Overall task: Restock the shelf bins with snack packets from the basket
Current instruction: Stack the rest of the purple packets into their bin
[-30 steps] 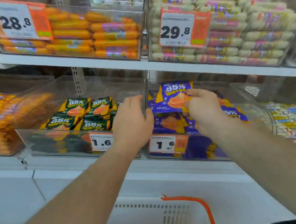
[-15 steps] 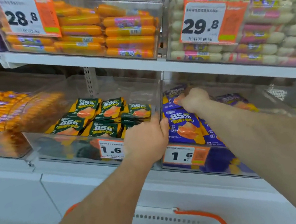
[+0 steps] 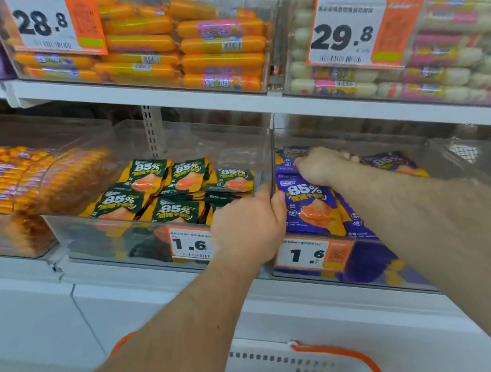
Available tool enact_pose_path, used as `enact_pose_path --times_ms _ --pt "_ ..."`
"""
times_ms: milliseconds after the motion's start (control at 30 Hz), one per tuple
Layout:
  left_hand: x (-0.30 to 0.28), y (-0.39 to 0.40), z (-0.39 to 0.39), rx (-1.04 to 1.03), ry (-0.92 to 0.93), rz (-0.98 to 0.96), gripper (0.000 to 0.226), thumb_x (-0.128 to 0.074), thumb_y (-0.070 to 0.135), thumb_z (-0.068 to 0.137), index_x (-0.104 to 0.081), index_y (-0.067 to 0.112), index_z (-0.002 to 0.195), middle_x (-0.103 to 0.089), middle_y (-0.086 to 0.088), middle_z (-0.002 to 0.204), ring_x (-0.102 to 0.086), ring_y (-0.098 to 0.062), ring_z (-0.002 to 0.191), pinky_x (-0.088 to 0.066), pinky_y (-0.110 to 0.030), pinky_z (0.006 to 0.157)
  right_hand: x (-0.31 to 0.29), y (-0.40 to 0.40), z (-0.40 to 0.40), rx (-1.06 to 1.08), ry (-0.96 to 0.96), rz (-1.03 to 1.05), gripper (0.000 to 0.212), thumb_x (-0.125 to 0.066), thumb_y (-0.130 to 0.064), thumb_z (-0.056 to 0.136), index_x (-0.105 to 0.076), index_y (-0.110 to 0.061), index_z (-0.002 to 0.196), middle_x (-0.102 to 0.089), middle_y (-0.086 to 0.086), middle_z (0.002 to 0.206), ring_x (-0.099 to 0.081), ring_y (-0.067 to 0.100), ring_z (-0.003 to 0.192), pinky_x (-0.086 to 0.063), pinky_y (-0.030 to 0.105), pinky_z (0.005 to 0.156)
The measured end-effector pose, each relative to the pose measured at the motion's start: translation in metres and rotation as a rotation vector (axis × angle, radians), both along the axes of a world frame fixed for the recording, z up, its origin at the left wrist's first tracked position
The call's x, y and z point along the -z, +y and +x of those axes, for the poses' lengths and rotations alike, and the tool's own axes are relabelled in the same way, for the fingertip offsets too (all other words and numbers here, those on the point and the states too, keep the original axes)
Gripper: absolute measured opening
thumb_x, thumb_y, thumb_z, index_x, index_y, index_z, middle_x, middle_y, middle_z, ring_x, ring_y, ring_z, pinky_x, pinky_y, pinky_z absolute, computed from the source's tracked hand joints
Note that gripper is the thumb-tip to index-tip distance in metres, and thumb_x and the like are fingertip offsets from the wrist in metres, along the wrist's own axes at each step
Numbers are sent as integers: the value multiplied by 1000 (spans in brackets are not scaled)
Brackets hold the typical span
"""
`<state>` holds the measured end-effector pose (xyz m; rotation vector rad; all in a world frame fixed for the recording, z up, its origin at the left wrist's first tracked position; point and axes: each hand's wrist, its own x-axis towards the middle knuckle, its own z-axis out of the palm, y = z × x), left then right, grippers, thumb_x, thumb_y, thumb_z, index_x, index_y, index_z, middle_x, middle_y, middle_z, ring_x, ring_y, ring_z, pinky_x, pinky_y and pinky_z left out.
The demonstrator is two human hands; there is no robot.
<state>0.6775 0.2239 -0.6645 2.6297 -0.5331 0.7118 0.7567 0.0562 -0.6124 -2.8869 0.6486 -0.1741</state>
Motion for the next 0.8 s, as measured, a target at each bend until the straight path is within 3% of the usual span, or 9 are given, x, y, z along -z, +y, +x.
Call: enact_pose_path --times_ms 100,200,267,333,467,567,667,733,800 --pt "1 1 0 1 -15 0 38 -23 46 102 -52 23 114 -68 0 92 -64 -21 81 -36 -29 58 -9 7 -19 13 -54 -72 50 -34 -51 99 -56 -16 128 -53 14 135 -40 36 128 -30 44 102" --pt "-2 1 1 31 47 -58 37 -26 46 101 -53 22 113 -67 -2 100 -61 -22 91 -40 -32 66 -16 19 -45 -63 -306 -141 40 -39 -40 100 -62 -13 117 -61 15 123 -46 35 121 -32 43 102" --pt "-7 4 2 85 77 -154 34 -34 44 99 -52 22 117 -63 -2 109 -58 -23 102 -45 -38 80 -12 30 -63 -193 -573 -152 31 -44 -31 96 -67 -13 106 -65 12 109 -52 34 109 -37 42 92" --pt "-8 6 -6 103 3 -232 32 -45 39 93 -54 21 118 -60 -2 112 -54 -25 107 -40 -41 89 -2 46 -82 -370 -837 -92 26 -44 -25 86 -65 -11 81 -64 9 85 -56 32 86 -42 41 76" --pt "16 20 -46 120 -233 -353 38 -46 28 77 -61 14 108 -62 -4 103 -52 -26 92 -30 -35 74 34 83 -118 -558 -1088 133 18 -44 -22 70 -51 -11 57 -50 7 59 -47 26 60 -35 37 57" --pt "66 44 -74 160 25 -415 26 -48 25 73 -60 16 94 -60 -2 86 -53 -29 79 -26 -33 63 89 107 -140 -613 -995 214 19 -44 -22 67 -49 -9 54 -49 9 55 -48 29 54 -36 34 49" --pt "125 65 -98 171 276 -405 10 -52 22 73 -53 16 81 -53 -1 74 -50 -26 67 -39 -42 55 161 123 -165 -660 -756 228 21 -43 -25 68 -48 -11 54 -49 6 55 -48 28 54 -39 33 47" --pt "155 74 -108 160 406 -288 10 -55 20 78 -55 15 87 -56 -3 82 -54 -26 74 -45 -44 62 198 125 -178 -585 -469 268 22 -45 -26 74 -55 -11 62 -56 7 66 -53 28 65 -42 33 55" --pt "183 81 -112 137 562 -134 26 -55 16 85 -57 14 111 -60 -5 107 -57 -26 96 -48 -42 77 231 119 -180 -451 -58 293 22 -49 -28 86 -59 -14 73 -61 5 78 -55 27 75 -43 33 63"
